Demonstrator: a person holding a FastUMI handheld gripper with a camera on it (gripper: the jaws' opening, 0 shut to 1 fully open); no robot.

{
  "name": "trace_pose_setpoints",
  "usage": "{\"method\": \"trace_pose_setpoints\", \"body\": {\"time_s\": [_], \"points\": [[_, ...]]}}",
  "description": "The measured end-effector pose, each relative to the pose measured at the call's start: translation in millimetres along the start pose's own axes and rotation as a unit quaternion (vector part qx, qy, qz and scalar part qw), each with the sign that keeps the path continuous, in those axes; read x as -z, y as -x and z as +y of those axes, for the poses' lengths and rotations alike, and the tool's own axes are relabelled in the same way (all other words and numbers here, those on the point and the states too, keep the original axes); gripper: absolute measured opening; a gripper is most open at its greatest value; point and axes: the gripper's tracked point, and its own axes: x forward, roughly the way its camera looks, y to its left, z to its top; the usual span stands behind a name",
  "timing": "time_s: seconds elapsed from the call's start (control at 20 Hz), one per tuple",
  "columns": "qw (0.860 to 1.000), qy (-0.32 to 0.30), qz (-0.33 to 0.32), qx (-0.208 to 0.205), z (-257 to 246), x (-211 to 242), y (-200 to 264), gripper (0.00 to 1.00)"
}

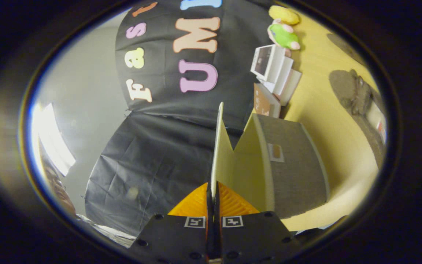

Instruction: Open the storage box then place both shoes into the box .Put the left shoe in first, then the right shoe, with the right side of both shoes facing outward in a uniform manner.

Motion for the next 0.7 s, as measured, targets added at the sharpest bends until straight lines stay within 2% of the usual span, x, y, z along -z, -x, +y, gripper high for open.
{"method": "trace_pose_setpoints", "body": {"time_s": [0.4,0.7], "points": [[0.996,0.064,0.048,-0.037,85.5,32.7,-66.2,0.03],[0.99,0.099,0.083,-0.057,117.7,73.4,-121.5,0.03]]}}
